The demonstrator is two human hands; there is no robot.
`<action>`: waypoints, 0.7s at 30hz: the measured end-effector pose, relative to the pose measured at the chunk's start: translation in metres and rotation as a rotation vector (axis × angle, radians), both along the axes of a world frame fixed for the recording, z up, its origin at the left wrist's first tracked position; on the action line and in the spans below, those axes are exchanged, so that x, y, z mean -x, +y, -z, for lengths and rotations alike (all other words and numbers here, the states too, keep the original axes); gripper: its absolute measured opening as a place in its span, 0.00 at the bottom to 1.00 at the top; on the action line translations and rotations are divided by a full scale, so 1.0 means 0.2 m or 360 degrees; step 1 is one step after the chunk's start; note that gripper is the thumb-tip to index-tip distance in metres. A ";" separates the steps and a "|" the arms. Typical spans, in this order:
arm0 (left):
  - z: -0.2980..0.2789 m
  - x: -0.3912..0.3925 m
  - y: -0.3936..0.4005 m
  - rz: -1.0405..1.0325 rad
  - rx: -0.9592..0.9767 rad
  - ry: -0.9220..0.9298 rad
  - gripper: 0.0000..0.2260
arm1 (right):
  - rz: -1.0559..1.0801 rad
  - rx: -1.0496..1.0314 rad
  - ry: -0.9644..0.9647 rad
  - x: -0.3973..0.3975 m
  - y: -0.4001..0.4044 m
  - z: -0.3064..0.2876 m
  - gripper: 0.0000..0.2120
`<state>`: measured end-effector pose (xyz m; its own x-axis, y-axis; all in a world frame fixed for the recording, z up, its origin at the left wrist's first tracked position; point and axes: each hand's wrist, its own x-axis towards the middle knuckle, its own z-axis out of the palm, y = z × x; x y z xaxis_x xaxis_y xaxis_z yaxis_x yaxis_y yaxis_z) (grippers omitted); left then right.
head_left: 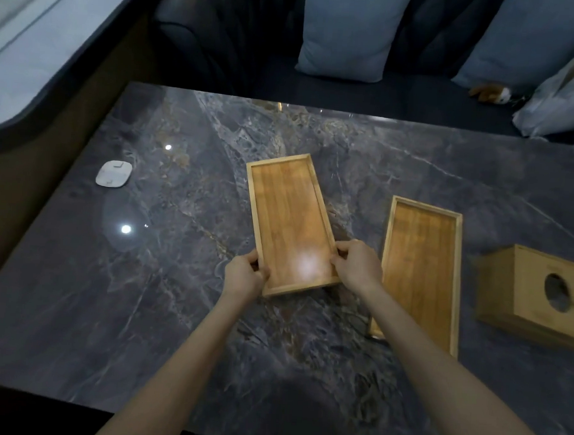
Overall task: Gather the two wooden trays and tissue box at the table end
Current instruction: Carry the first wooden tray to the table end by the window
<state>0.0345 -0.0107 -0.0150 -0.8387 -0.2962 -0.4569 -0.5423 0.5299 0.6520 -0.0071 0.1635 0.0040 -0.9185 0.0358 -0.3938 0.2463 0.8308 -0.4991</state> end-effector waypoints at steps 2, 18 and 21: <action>-0.04 -0.01 -0.07 -0.0019 -0.0016 0.0074 0.14 | 0.0014 0.0025 0.0009 0.00 -0.05 -0.03 0.12; -0.27 -0.09 -0.98 -0.0172 -0.0083 0.0212 0.17 | 0.0044 0.0150 0.0132 -0.04 -0.97 -0.15 0.12; -0.27 -0.11 -1.18 -0.0199 -0.0108 0.0216 0.18 | 0.0049 0.0149 0.0113 -0.05 -1.17 -0.12 0.12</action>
<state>0.0566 -0.2469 0.0398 -0.8527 -0.3744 -0.3643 -0.5056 0.4161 0.7558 0.0021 -0.0706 0.0287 -0.9433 0.0302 -0.3305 0.2319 0.7723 -0.5914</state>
